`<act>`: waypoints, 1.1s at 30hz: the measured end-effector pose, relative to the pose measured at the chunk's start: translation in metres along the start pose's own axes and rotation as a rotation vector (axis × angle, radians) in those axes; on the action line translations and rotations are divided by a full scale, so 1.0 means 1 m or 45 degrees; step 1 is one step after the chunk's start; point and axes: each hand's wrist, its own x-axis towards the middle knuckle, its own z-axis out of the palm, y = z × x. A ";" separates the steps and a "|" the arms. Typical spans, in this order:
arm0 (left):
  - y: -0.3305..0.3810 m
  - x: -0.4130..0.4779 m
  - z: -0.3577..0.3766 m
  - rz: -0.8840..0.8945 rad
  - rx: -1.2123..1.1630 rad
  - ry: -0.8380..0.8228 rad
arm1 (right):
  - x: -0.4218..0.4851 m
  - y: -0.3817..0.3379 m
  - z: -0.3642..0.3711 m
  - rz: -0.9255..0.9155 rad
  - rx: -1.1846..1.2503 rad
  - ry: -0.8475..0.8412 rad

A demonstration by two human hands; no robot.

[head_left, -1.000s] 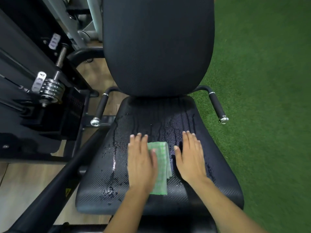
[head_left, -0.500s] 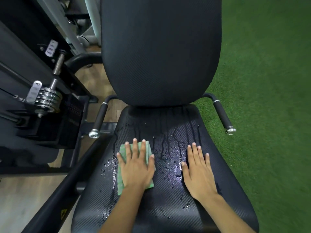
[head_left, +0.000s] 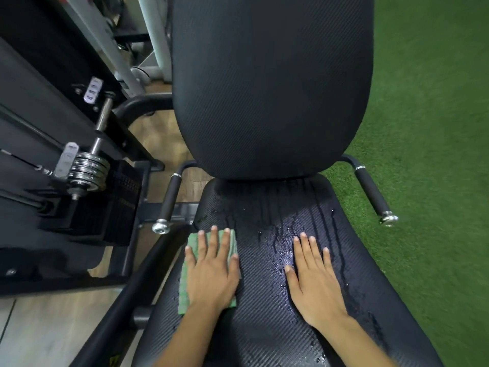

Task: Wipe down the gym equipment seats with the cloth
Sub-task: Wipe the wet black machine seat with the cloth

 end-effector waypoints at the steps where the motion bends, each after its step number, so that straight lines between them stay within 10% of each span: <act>1: 0.010 0.004 0.000 0.022 -0.005 -0.002 | 0.000 0.000 0.001 0.000 -0.022 0.004; 6: 0.006 -0.020 0.011 0.424 0.019 0.005 | 0.001 0.000 0.003 0.005 -0.075 0.011; 13: -0.012 0.020 0.002 0.074 0.013 -0.010 | 0.001 0.001 0.003 0.002 -0.101 0.023; 20: -0.007 0.007 0.011 0.481 -0.061 0.017 | 0.019 0.001 0.001 0.007 -0.094 0.067; 28: 0.010 0.068 0.004 0.074 -0.032 0.025 | 0.039 -0.003 0.011 0.033 -0.075 0.042; 33: 0.009 0.047 0.011 0.478 -0.035 -0.044 | 0.040 -0.003 0.014 0.031 -0.086 0.071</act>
